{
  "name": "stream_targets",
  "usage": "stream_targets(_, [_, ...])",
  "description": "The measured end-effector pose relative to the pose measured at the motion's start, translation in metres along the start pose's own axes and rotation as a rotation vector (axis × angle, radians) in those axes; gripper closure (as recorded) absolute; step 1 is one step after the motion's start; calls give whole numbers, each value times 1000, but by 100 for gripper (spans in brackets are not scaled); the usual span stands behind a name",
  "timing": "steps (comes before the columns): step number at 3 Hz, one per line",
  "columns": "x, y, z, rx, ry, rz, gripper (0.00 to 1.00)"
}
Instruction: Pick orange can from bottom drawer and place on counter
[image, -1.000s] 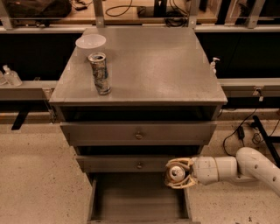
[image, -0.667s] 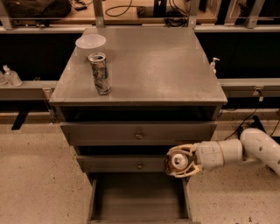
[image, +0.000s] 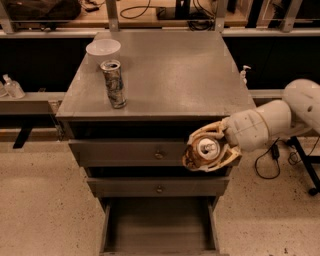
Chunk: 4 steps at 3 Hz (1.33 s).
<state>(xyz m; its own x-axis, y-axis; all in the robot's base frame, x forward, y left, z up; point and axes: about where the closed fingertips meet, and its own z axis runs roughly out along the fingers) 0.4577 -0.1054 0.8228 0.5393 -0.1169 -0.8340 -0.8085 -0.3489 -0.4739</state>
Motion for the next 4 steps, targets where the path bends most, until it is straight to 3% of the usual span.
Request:
stream_targets(1, [-34, -44, -12, -28, 64, -6, 100])
stream_targets(2, [-50, -98, -27, 15, 123, 20, 100])
stream_targets(3, [-49, -150, -55, 132, 143, 86, 100])
stream_targets(4, [-28, -183, -70, 235, 94, 208, 100])
